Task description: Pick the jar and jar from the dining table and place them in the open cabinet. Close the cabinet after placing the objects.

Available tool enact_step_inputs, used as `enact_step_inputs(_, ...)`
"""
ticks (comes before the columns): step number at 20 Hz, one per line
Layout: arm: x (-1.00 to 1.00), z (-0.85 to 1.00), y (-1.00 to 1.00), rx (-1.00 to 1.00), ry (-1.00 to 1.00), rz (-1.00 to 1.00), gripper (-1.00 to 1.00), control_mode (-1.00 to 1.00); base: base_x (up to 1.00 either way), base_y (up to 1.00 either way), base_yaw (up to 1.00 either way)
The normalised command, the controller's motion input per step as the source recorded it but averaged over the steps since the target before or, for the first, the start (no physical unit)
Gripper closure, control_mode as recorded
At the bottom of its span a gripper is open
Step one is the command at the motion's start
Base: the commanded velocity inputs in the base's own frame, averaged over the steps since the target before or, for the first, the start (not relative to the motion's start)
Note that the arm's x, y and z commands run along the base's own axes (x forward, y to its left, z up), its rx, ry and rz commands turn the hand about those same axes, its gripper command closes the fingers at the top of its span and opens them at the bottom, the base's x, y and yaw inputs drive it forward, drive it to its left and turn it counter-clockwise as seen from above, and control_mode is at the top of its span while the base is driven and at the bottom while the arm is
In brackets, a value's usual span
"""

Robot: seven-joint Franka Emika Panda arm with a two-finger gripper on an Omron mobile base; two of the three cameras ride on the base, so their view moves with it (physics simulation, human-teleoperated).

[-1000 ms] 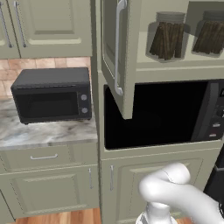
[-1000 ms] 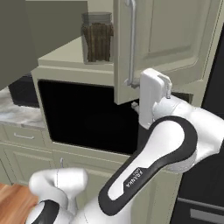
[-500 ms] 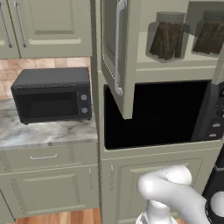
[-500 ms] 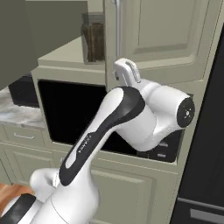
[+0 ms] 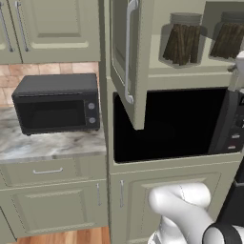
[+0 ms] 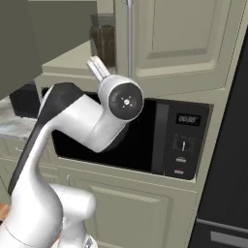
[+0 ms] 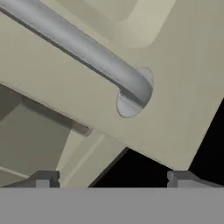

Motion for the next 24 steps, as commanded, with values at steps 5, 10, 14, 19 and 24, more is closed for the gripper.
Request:
enact_step_inputs(5, 0.39, 0.21, 0.50, -0.18, 0.00, -0.19, -1.00, -1.00, 0.00, 0.00, 0.00)
enact_step_inputs(10, 0.89, 0.19, 0.06, -0.14, 0.02, -0.03, -1.00, -1.00, 0.00, 0.00, 0.00)
enact_step_inputs(14, 0.91, 0.16, -0.04, -0.10, 0.05, 0.00, -1.00, -1.00, 0.00, 0.00, 0.00)
enact_step_inputs(19, 0.74, 0.04, 0.00, -0.10, 0.02, 0.00, -1.00, -1.00, 0.00, 0.00, 0.00)
enact_step_inputs(24, 0.77, 0.13, 0.00, -0.08, 0.00, 0.03, -1.00, -1.00, 0.00, 0.00, 0.00)
